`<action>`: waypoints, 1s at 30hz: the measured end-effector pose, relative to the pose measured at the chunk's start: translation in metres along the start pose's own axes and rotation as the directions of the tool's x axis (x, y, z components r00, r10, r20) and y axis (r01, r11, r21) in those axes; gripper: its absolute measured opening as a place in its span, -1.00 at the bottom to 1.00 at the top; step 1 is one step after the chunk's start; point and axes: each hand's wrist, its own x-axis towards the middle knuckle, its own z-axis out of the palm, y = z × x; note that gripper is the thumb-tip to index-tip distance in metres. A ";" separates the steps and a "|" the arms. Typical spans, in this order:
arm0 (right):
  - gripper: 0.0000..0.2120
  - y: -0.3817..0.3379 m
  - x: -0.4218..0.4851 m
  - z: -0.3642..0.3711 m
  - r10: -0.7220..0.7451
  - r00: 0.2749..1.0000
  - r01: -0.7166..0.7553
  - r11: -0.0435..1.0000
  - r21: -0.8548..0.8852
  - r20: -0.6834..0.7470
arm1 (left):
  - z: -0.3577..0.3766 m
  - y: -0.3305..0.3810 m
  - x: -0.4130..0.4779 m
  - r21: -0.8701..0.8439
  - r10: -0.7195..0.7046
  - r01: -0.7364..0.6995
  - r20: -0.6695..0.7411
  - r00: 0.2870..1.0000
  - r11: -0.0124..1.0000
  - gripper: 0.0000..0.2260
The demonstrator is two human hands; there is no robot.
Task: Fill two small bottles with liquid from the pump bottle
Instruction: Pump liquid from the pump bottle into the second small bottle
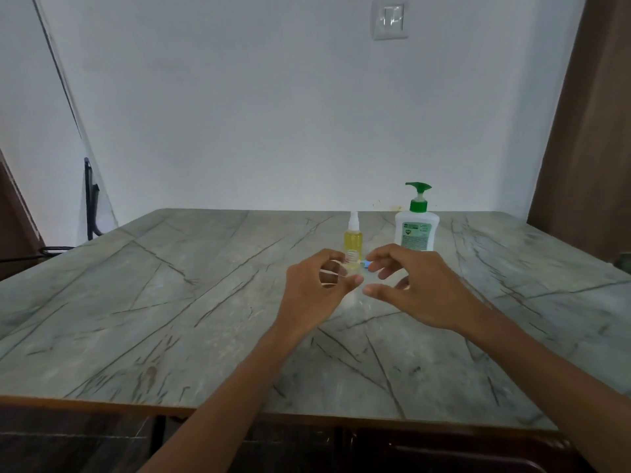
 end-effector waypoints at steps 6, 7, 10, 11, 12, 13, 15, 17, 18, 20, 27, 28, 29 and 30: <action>-0.71 0.015 0.009 -0.010 0.083 0.983 -0.091 0.995 -0.044 -0.165 | 0.010 0.002 -0.005 0.020 -0.033 0.033 -0.008 0.999 0.999 -0.71; -0.70 0.021 0.011 -0.014 0.125 0.967 -0.134 0.991 -0.026 -0.220 | 0.011 0.001 -0.006 0.021 -0.041 0.041 -0.004 0.999 0.999 -0.71; -0.58 0.047 0.024 -0.026 0.226 0.905 -0.230 0.973 0.033 -0.361 | 0.014 -0.004 -0.009 0.040 -0.057 0.057 0.014 0.998 0.998 -0.68; -0.52 0.056 0.030 -0.031 0.244 0.888 -0.251 0.967 0.034 -0.390 | 0.015 -0.005 -0.009 0.048 -0.060 0.059 0.019 0.998 0.997 -0.67; -0.45 0.065 0.037 -0.035 0.253 0.875 -0.264 0.964 0.031 -0.412 | 0.016 -0.005 -0.009 0.052 -0.059 0.058 0.021 0.998 0.997 -0.66; -0.38 0.073 0.045 -0.039 0.256 0.867 -0.271 0.962 0.028 -0.428 | 0.016 -0.005 -0.009 0.054 -0.055 0.054 0.020 0.998 0.997 -0.67; -0.23 0.086 0.061 -0.047 0.262 0.865 -0.276 0.961 0.029 -0.428 | 0.017 -0.007 -0.008 0.053 -0.039 0.038 0.008 0.999 0.998 -0.67; -0.10 0.096 0.074 -0.052 0.272 0.890 -0.280 0.959 0.033 -0.366 | 0.017 -0.008 -0.008 0.049 -0.028 0.028 -0.007 1.000 0.998 -0.68; -0.07 0.101 0.079 -0.053 0.271 0.908 -0.276 0.961 0.030 -0.320 | 0.017 -0.008 -0.008 0.048 -0.025 0.026 -0.012 1.000 0.999 -0.67; -0.05 0.109 0.088 -0.053 0.254 0.938 -0.257 0.966 0.015 -0.236 | 0.018 -0.010 -0.008 0.044 -0.020 0.020 -0.016 1.000 0.999 -0.68; -0.57 0.118 0.105 -0.033 0.281 0.908 -0.229 0.954 0.194 -0.309 | 0.019 -0.013 -0.006 0.022 0.006 -0.005 -0.032 0.999 1.000 -0.65; -0.63 0.116 0.107 -0.032 0.292 0.893 -0.225 0.949 0.222 -0.341 | 0.020 -0.013 -0.007 0.028 0.008 -0.007 -0.029 1.000 1.000 -0.64; -0.68 0.114 0.110 -0.031 0.305 0.879 -0.225 0.943 0.246 -0.365 | 0.020 -0.012 -0.007 0.033 0.008 -0.007 -0.025 1.000 0.999 -0.64; -0.72 0.112 0.112 -0.030 0.318 0.868 -0.226 0.937 0.266 -0.382 | 0.020 -0.012 -0.007 0.033 0.008 -0.007 -0.021 1.000 0.999 -0.64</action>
